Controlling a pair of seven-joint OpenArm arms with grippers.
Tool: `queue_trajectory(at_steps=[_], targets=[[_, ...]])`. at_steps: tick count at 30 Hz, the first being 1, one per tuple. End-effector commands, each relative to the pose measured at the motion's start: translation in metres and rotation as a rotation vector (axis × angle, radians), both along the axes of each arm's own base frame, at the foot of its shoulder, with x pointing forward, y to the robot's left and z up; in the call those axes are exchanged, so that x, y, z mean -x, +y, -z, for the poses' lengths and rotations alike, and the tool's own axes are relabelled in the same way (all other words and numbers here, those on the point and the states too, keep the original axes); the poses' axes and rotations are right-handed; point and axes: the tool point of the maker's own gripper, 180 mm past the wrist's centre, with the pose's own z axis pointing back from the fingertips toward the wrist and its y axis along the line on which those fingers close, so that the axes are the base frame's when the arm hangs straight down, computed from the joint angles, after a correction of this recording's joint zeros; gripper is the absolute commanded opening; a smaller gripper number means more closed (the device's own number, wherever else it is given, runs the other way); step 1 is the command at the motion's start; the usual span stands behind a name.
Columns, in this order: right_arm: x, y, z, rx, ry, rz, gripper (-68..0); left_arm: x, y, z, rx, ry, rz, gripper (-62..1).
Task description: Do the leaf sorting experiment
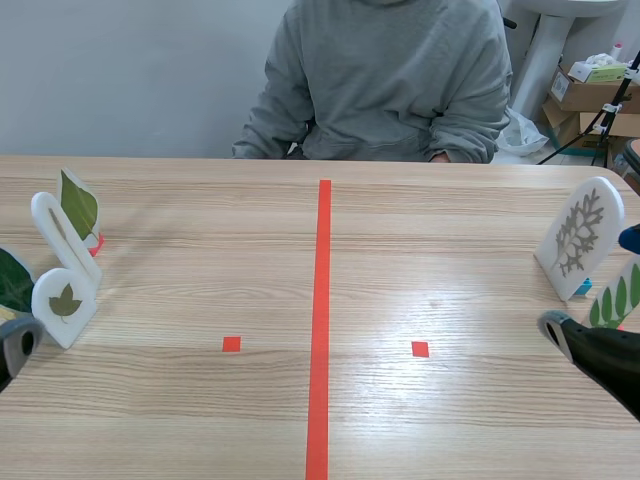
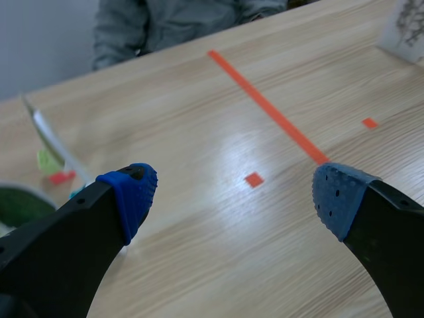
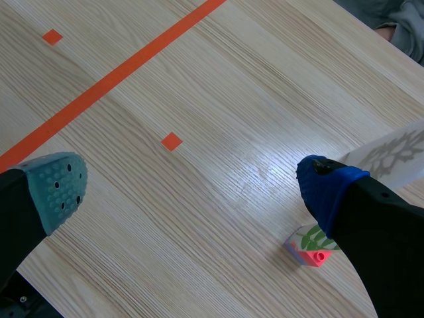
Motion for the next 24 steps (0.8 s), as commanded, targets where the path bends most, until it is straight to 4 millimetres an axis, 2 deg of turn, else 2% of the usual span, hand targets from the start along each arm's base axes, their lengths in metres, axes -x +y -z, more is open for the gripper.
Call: queue_trajectory(at_steps=[1, 5, 17, 24], targets=[[-0.002, 0.003, -0.007, -0.026, -0.026, -0.014, 0.4, 0.002, -0.014, -0.004, 0.021, 0.003, 0.033, -10.0], [-0.003, 0.005, -0.01, -0.045, -0.035, -0.015, 0.4, 0.006, -0.039, -0.012, 0.033, 0.013, 0.084, -10.0], [-0.003, 0.006, -0.011, -0.061, -0.03, -0.013, 0.4, 0.013, -0.069, 0.017, 0.063, 0.156, 0.078, -9.9], [-0.002, 0.005, -0.008, -0.055, -0.014, -0.01, 0.4, 0.013, -0.081, 0.015, 0.096, 0.15, 0.105, -9.9]])
